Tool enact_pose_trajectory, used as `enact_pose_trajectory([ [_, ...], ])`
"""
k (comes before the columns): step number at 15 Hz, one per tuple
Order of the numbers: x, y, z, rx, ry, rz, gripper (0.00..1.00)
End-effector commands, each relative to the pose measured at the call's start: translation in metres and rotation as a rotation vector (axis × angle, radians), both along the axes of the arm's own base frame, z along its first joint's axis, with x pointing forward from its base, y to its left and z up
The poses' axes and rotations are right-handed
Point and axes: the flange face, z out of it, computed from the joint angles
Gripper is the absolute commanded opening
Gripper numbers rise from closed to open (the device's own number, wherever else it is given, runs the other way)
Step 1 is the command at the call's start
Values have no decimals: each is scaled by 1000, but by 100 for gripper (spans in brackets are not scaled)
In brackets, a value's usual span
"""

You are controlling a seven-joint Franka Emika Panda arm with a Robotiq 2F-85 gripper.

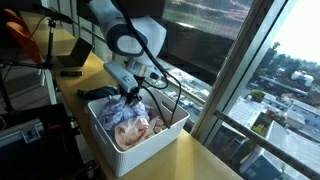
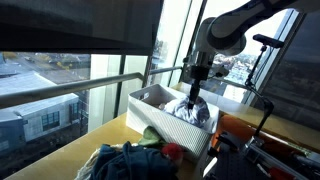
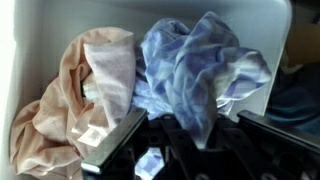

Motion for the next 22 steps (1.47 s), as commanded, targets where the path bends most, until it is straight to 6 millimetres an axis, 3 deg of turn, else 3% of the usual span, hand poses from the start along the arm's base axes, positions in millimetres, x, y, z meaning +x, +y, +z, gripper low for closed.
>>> enact_pose_trajectory([
  [1, -2, 24, 94, -44, -121, 9, 3],
  [7, 2, 93, 248, -108, -368, 85, 3],
  [11, -9, 161, 335, -122, -482, 158, 3],
  [14, -25, 221, 388, -121, -526, 218, 3],
  [16, -36, 267, 410, -118, -534, 251, 3],
  [18, -40, 297, 410, -120, -520, 273, 3],
  [20, -36, 310, 388, -129, -485, 286, 3],
  [22, -24, 306, 353, -136, -442, 286, 3],
])
